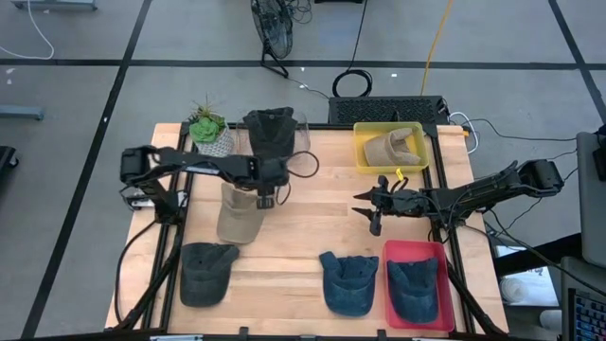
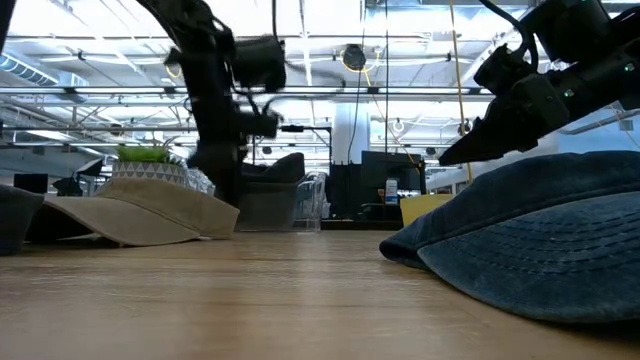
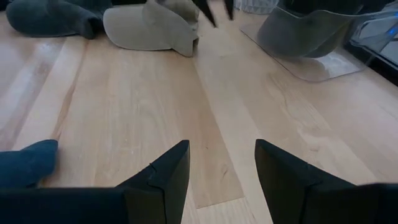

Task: Pick & Place hat
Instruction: Adjust the transparent bin, then put the brown cap into the yellow bin

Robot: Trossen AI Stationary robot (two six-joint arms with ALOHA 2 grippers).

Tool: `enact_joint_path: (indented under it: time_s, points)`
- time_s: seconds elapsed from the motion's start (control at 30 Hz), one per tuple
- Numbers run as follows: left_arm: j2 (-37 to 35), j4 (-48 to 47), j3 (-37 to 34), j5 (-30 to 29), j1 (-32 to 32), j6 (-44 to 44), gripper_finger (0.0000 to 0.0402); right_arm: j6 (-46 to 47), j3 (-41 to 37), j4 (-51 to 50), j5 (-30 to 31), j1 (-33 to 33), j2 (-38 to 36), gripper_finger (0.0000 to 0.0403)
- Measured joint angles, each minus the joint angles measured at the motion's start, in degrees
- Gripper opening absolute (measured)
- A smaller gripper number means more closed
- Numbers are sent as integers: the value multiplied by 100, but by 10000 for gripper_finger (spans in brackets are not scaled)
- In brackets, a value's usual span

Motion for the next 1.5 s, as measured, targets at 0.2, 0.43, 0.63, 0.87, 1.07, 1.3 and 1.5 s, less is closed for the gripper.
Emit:
enact_joint_path:
  time_s: [0.2,0.43,0.63,0.87,1.07,1.3,1.5]
  points:
    - [494,215,0,-704,469,134,145,2,0,-52,0,0,0,160]
    - [567,252,0,-586,1017,108,145,0,0,-128,0,0,0,160]
    - [567,263,2,-31,1226,99,145,1,-2,-164,-3,0,0,160]
    - [219,-204,2,48,1016,356,145,-15,-2,-170,-3,0,0,160]
    - [-692,-1079,2,385,857,184,145,-18,-4,-173,2,-2,0,160]
    - [-1782,-2133,7,2291,307,-714,145,0,-4,-175,-3,-2,0,160]
    - [-1852,-3261,-4,2386,-940,-1161,145,44,-4,-173,-14,17,0,160]
